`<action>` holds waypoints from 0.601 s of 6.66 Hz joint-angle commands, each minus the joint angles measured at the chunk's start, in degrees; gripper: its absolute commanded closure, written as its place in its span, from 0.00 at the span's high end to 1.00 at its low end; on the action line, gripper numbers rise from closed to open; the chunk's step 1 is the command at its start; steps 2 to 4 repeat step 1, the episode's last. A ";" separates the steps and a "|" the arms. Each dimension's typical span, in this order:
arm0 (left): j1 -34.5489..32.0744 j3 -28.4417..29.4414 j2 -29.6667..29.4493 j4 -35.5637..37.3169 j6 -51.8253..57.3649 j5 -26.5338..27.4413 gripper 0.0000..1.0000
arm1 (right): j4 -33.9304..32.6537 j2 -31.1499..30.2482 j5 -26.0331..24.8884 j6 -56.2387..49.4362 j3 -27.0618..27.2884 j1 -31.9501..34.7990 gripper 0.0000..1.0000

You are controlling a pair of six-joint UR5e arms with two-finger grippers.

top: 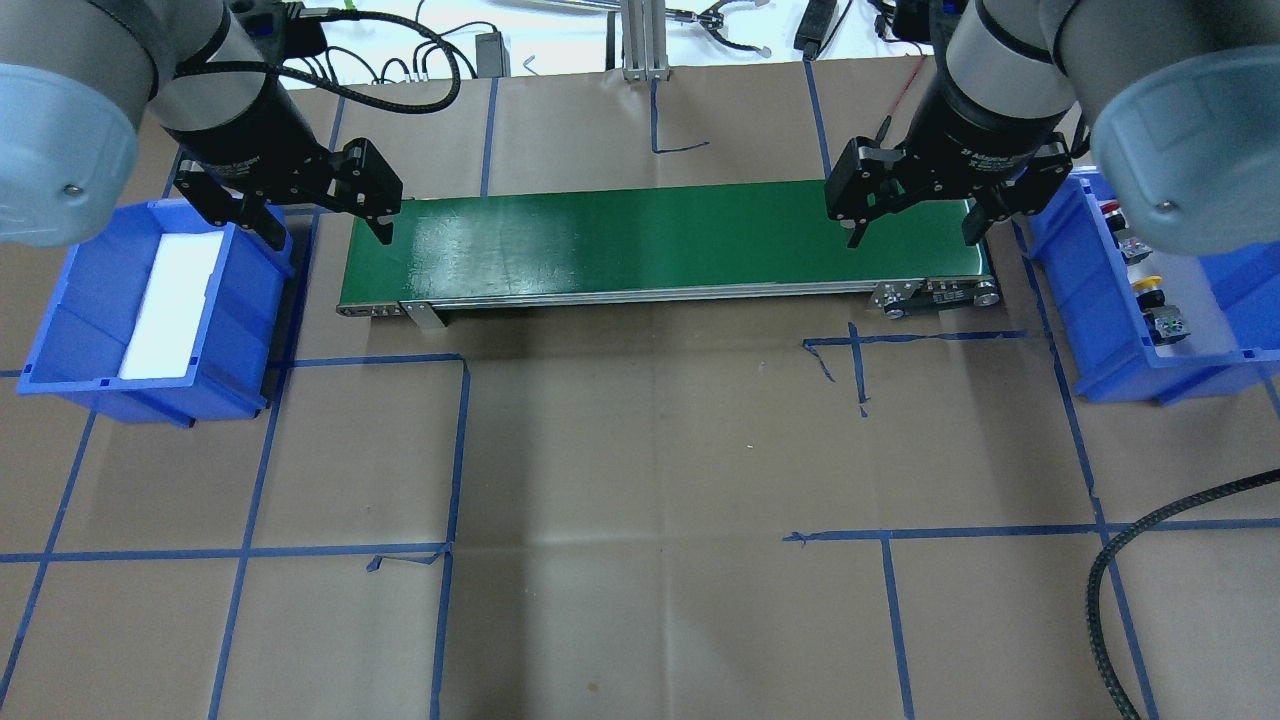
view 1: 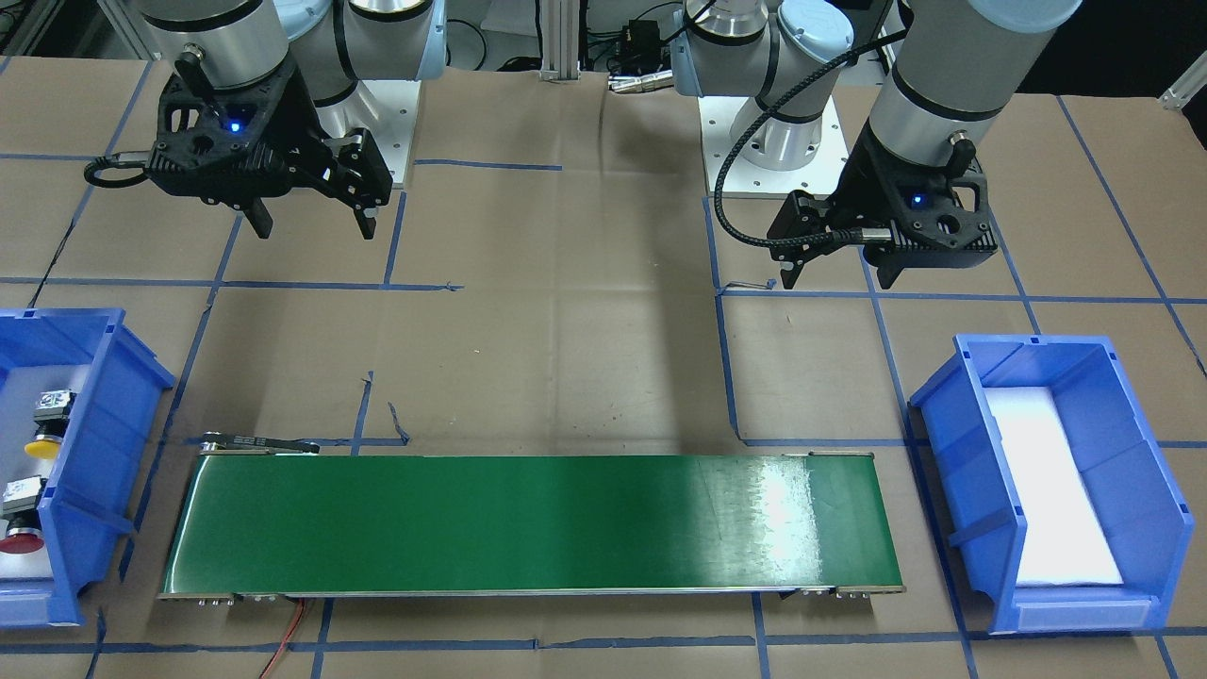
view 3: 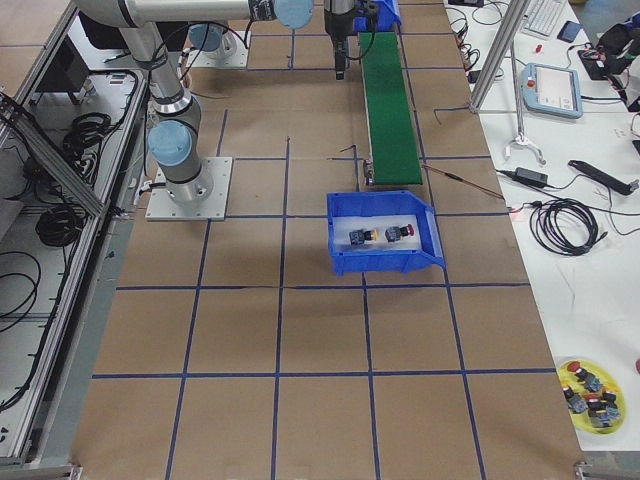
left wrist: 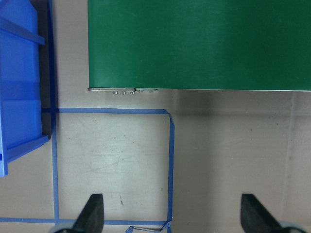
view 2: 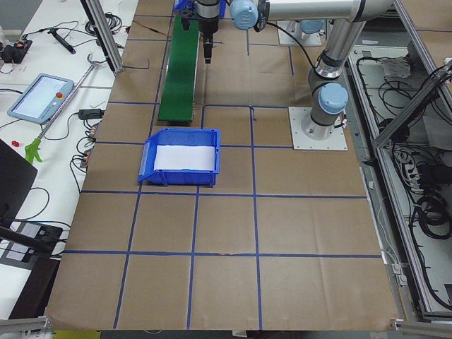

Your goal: Transport two buttons from left to right

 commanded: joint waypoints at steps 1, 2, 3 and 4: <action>0.00 0.06 0.00 0.00 0.00 0.00 1.00 | 0.00 0.23 0.03 0.07 -0.03 0.00 1.00; 0.00 0.06 0.00 0.00 0.00 0.00 1.00 | 0.00 0.23 0.03 0.07 -0.03 0.00 1.00; 0.00 0.06 0.00 0.00 0.00 0.00 1.00 | 0.00 0.23 0.03 0.07 -0.03 0.00 1.00; 0.00 0.06 0.00 0.00 0.00 0.00 1.00 | 0.00 0.23 0.03 0.07 -0.03 0.00 1.00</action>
